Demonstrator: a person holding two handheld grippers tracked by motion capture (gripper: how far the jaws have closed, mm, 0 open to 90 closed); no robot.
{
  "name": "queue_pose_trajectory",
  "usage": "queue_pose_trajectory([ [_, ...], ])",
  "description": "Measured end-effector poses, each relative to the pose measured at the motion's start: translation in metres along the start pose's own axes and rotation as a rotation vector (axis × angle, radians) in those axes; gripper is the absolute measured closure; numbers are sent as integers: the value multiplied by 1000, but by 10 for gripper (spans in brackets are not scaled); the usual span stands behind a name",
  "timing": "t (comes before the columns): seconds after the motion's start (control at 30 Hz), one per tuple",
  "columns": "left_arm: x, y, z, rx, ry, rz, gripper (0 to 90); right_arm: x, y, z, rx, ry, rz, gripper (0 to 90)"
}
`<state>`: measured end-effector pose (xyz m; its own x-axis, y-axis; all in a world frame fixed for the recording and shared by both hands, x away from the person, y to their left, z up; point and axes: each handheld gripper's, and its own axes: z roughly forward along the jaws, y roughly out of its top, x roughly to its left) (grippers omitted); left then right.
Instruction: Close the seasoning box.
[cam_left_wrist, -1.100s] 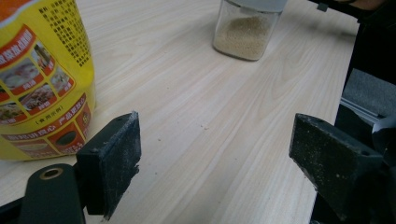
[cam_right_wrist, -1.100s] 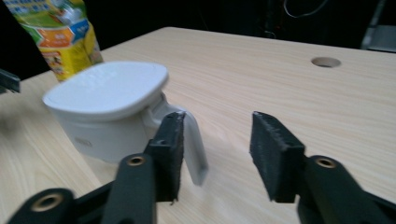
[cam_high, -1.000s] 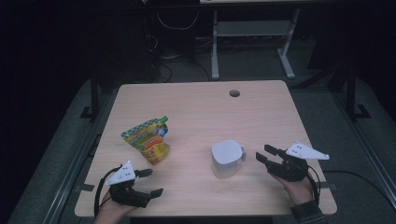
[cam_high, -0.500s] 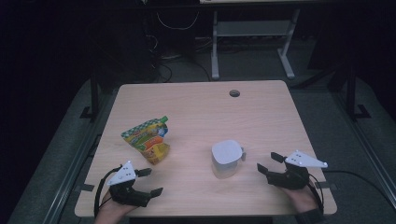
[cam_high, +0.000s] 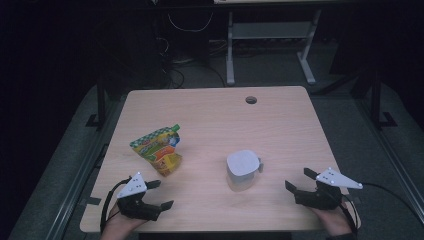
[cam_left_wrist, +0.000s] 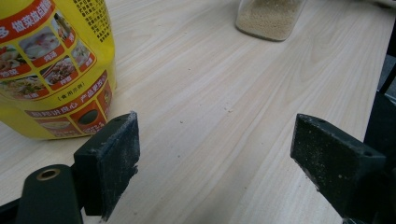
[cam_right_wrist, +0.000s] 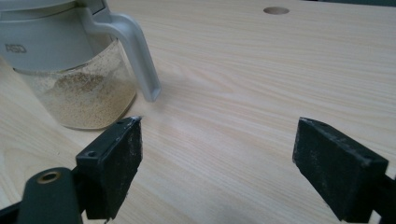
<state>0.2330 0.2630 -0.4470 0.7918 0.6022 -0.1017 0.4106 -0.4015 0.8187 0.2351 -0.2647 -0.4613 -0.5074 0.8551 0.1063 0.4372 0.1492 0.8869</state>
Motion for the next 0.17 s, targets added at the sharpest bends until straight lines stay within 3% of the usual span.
queue_pose_trajectory([
  [0.17, 1, 0, 0, 6, 4, 8, 156, 3, -1, 4, 18, 11, -21, 138],
])
